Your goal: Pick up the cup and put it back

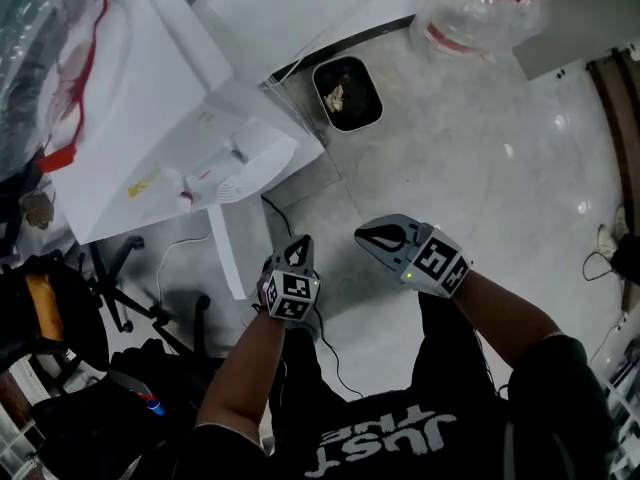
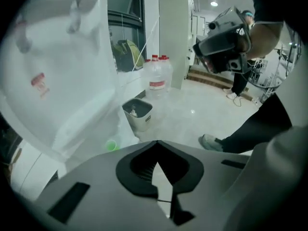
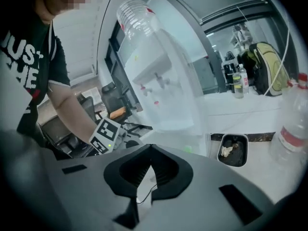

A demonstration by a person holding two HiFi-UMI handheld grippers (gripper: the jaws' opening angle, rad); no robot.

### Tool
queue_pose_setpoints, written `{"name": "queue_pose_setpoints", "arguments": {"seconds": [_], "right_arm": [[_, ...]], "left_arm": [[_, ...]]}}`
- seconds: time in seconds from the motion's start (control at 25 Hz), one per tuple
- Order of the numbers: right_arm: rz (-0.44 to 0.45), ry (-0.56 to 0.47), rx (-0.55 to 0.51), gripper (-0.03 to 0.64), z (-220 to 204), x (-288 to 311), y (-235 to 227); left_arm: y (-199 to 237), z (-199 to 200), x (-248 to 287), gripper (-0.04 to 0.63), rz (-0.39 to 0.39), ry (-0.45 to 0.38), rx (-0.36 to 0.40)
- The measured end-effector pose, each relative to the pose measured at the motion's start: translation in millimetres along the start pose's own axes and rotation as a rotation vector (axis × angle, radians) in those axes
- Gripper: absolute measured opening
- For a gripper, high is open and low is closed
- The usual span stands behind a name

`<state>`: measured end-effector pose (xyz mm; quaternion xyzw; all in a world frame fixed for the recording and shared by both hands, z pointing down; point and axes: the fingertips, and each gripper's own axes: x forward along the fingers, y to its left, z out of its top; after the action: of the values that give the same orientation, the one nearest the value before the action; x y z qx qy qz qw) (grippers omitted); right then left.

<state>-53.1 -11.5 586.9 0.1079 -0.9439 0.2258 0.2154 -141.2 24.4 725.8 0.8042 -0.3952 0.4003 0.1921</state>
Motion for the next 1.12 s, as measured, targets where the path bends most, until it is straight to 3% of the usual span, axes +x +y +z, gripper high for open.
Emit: {"name": "queue_pose_setpoints", "arguments": {"seconds": [0.24,0.48,0.64,0.92,1.12], "right_arm": [[0.0,-0.003,-0.033,0.032,110.1,-43.8,86.3],[0.022,-0.031,-0.131,0.032,230.6,-74.0,160.0],[0.069,-0.054,-0.172,0.032,296.0,-84.8,226.1],[0.106,-0.191,-0.293,0.032,430.0,-127.7,298.4],[0.101,-0.293,-0.375,0.032,510.9,-154.4,331.5]], "left_arm": [[-9.8,76.8,-171.8,0.008,0.002,-0.135,-0.126],[18.7,170.6,-327.9,0.008,0.084,-0.323,-0.109],[37.1,200.1,-431.6,0.008,0.131,-0.43,-0.176],[72.1,259.6,-586.9,0.008,0.259,-0.661,-0.23],[80.7,316.3,-675.2,0.008,0.281,-0.855,-0.224]]}}
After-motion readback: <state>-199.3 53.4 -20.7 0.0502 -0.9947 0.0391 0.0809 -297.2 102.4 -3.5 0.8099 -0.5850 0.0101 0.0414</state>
